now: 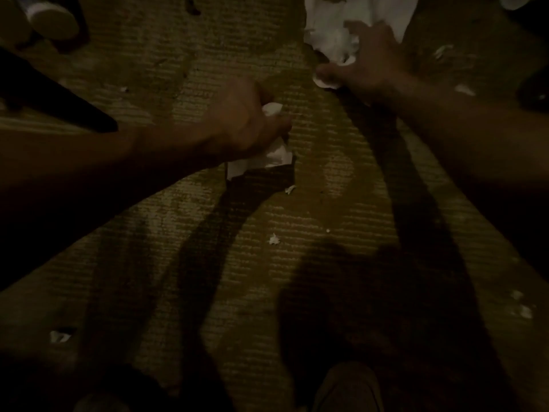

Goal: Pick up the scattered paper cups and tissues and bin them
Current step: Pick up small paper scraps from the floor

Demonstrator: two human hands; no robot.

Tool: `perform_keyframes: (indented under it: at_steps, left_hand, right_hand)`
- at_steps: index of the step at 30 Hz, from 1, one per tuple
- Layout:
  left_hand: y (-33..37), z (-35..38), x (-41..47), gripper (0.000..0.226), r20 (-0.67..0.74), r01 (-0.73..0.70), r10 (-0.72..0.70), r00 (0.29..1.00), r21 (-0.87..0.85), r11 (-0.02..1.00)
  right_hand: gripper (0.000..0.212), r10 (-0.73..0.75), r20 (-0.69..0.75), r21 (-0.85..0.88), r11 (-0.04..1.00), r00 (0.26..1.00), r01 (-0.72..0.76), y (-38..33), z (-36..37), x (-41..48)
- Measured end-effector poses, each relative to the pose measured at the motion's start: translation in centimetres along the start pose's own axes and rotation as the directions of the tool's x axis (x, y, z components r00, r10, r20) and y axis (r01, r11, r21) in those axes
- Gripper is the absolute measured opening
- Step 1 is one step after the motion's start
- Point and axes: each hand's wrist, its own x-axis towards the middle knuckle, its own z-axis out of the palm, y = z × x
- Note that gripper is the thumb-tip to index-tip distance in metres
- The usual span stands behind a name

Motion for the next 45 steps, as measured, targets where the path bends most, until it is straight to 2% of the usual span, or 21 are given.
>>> perform_keyframes:
  at_steps: [1,2,5,8,11,14,17,21,23,24,26,28,29,33,39,41,45]
  left_hand:
    - [-0.7,-0.3,0.7,0.026,-0.025,0.026,-0.025,0.999,0.04,0.999]
    - [-1.8,-0.6,1.6,0.026,0.002,0.041,-0.041,0.999,0.0,0.999]
    - [-1.7,1.2,2.1,0.027,0.037,-0.034,0.034,0.999,0.001,0.999]
    - [-2.6,0.7,3.3,0.025,0.023,-0.021,0.022,1.0,-0.024,0.999]
    - [-2.2,1.3,3.5,0.021,0.036,-0.081,0.081,0.996,0.003,0.997]
    - [-1.4,1.8,3.7,0.011,0.05,-0.099,0.101,0.994,-0.055,0.994]
    - [-0.6,2.3,3.9,0.015,0.069,-0.139,0.146,0.987,-0.092,0.986]
    - [1.6,1.4,3.8,0.012,0.186,-0.209,0.201,0.962,0.02,0.978]
    - [3.5,0.3,2.9,0.014,0.219,-0.252,0.214,0.952,0.164,0.954]
    - [5.0,-0.5,2.0,0.013,0.21,-0.259,0.224,0.952,0.157,0.953]
    - [8.4,-2.4,-0.8,0.007,0.181,-0.227,0.218,0.959,0.033,0.973]
    - [12.5,-5.4,-4.0,0.009,0.094,-0.168,0.178,0.98,-0.107,0.98]
    - [14.5,-7.1,-5.5,0.011,0.054,-0.151,0.162,0.985,-0.176,0.973]
    - [23.1,-15.3,-11.7,0.012,-0.087,-0.181,0.16,0.983,-0.351,0.919]
    - [33.3,-29.6,-21.3,0.014,-0.36,-0.235,0.057,0.931,-0.475,0.848]
    - [36.7,-35.1,-24.8,0.014,-0.384,-0.236,0.026,0.923,-0.511,0.827]
    - [43.8,-48.0,-32.5,0.017,-0.463,-0.322,0.06,0.884,-0.51,0.798]
  right_hand:
    - [0.084,-0.001,-0.033,-0.044,0.999,0.999,0.0,0.0,0.4,0.0]
    - [0.075,-0.016,-0.069,-0.07,0.998,0.997,0.011,0.0,0.6,0.0]
    - [0.051,-0.077,-0.136,-0.094,0.994,0.988,0.064,0.0,1.2,-0.6]
    - [0.039,-0.082,-0.145,-0.084,0.994,0.986,0.07,0.2,1.8,-2.7]
    - [0.02,-0.094,-0.127,-0.049,0.995,0.987,0.088,0.8,2.0,-5.7]
    - [0.022,-0.021,-0.169,0.027,0.999,0.985,0.026,1.9,1.2,-7.8]
    - [0.027,0.081,-0.236,0.081,0.995,0.968,-0.063,3.3,-0.8,-8.9]
    - [0.033,0.233,-0.264,0.177,0.966,0.936,-0.19,4.8,-3.8,-11.0]
    - [0.02,0.294,-0.254,0.278,0.935,0.922,-0.221,4.1,-5.5,-12.9]
    - [0.018,0.313,-0.263,0.311,0.923,0.913,-0.228,3.1,-6.8,-14.3]
    - [0.014,0.347,-0.263,0.334,0.908,0.9,-0.252,0.3,-10.2,-17.0]
    - [0.029,0.341,-0.225,0.332,0.907,0.913,-0.257,-3.8,-14.8,-18.9]
    - [0.032,0.315,-0.223,0.325,0.916,0.922,-0.234,-6.1,-17.4,-19.6]
    - [0.019,0.16,-0.285,0.295,0.953,0.945,-0.072,-15.6,-28.7,-21.8]
    - [0.019,0.03,-0.343,0.307,0.948,0.939,0.081,-29.0,-43.9,-25.8]
    - [0.012,0.003,-0.331,0.336,0.935,0.944,0.115,-33.6,-49.0,-27.3]
    - [0.019,-0.106,-0.337,0.372,0.898,0.935,0.236,-44.3,-60.2,-29.8]
